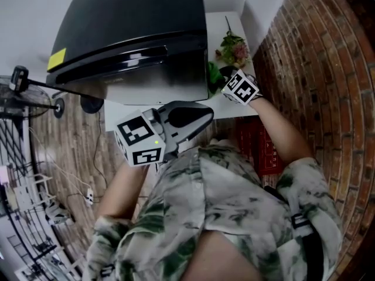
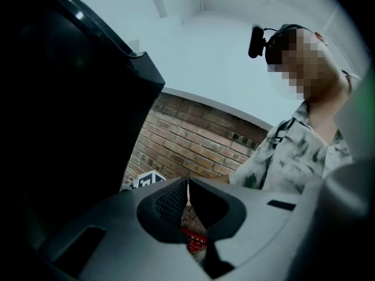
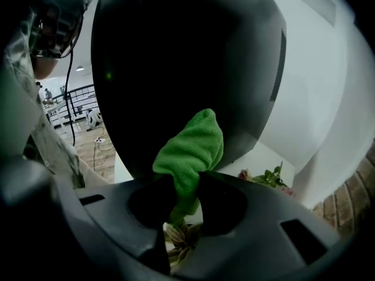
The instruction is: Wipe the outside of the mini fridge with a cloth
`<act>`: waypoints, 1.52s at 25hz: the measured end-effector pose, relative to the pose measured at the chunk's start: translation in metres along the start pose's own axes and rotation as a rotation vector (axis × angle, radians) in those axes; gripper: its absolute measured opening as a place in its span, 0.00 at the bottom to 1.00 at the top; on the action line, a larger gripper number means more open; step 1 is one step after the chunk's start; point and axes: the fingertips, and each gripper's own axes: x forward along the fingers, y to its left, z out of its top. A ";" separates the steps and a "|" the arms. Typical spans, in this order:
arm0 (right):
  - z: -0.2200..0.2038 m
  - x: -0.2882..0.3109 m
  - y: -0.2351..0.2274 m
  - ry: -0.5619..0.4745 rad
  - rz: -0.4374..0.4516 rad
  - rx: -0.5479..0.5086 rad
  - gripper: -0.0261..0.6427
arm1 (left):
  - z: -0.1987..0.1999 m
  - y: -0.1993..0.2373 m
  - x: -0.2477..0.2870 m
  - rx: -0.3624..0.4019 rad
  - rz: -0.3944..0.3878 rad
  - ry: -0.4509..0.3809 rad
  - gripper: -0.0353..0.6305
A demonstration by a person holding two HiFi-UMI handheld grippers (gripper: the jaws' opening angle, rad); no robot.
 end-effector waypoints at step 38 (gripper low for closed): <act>0.308 -0.186 0.196 -0.353 -0.321 0.051 0.20 | -0.044 -0.018 -0.261 0.066 -0.147 0.012 0.09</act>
